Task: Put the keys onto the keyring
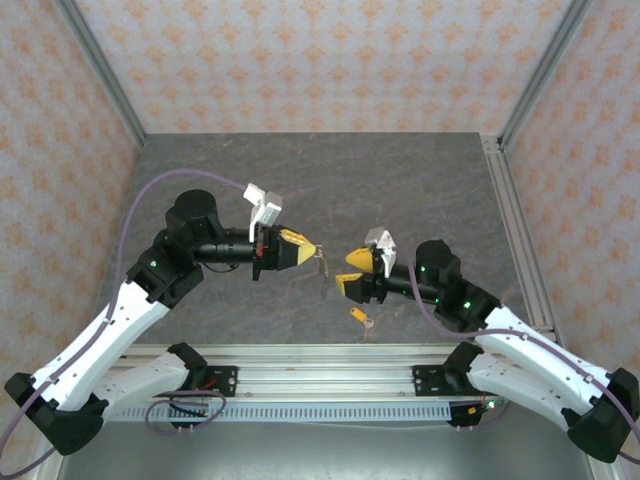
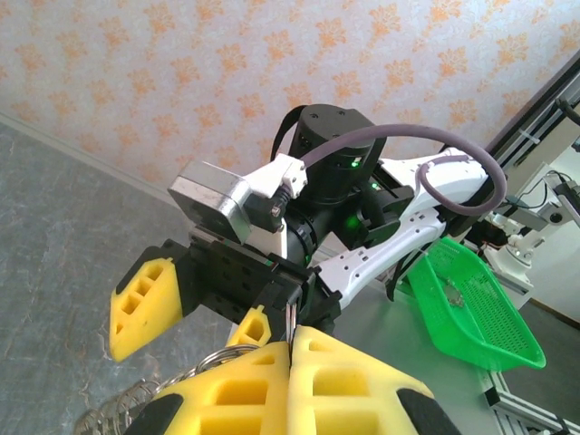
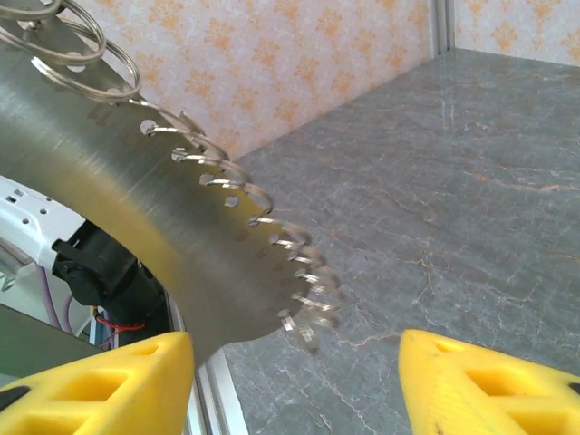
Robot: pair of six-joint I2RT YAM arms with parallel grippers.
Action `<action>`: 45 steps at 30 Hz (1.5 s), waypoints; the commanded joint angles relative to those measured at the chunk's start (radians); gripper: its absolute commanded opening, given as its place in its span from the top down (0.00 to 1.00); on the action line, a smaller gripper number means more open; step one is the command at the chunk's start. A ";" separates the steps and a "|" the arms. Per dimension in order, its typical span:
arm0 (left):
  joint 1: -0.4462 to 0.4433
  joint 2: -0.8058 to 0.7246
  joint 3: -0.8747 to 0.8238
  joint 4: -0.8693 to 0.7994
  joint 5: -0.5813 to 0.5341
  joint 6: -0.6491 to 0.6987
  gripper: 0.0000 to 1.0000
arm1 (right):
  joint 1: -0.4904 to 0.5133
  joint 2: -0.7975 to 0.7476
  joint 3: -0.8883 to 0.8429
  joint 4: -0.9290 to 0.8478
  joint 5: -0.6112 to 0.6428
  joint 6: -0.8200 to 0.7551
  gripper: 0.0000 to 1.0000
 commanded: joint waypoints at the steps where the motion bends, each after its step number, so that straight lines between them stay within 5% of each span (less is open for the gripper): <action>1: 0.009 -0.009 0.028 0.082 0.034 -0.025 1.00 | -0.004 -0.022 0.006 0.122 -0.031 0.025 0.42; 29: -0.035 -0.004 -0.025 0.072 -0.063 0.062 1.00 | -0.004 0.083 0.167 0.348 -0.216 0.120 0.72; 45: -0.037 0.004 -0.039 0.083 -0.066 0.067 1.00 | -0.004 0.128 0.180 0.416 -0.293 0.176 0.70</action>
